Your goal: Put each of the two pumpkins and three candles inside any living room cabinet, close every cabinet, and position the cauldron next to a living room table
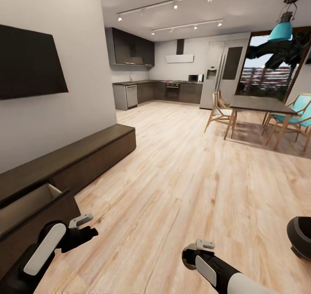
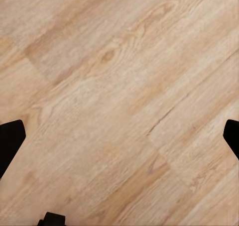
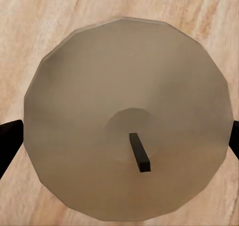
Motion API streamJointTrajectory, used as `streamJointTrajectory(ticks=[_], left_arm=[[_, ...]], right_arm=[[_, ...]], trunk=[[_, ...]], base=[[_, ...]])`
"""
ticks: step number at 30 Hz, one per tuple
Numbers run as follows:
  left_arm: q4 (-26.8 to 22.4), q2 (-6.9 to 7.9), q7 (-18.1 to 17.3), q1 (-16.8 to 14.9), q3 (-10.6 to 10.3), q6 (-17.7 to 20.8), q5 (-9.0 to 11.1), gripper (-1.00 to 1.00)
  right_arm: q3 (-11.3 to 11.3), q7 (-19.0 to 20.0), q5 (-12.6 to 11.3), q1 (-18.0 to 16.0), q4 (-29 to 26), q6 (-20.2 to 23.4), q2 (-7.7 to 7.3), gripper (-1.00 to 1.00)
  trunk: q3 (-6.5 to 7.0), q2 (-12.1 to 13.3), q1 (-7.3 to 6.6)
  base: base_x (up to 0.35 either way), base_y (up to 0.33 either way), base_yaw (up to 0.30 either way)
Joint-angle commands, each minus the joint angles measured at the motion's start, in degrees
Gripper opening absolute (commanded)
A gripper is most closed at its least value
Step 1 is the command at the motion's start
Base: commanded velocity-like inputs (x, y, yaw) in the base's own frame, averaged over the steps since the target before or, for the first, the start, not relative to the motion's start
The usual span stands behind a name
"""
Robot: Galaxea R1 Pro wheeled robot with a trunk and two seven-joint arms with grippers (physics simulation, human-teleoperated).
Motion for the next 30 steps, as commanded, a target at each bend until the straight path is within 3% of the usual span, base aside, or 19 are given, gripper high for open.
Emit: streamJointTrajectory(ticks=[1, 30], left_arm=[[-0.05, 0.04, 0.6, -0.06, -0.13, 0.03, 0.55, 1.0], [0.04, 0.04, 0.59, -0.06, -0.22, 0.04, 0.59, 1.0]], right_arm=[[0.42, -0.41, -0.36, -0.04, -0.14, 0.19, -0.05, -1.0], [0.42, -0.41, -0.36, -0.04, -0.14, 0.23, -0.05, -1.0]], trunk=[[-0.06, -0.03, -0.01], [-0.06, -0.03, -0.01]], base=[[0.0, -0.168, 0.28], [0.0, -0.061, 0.28]])
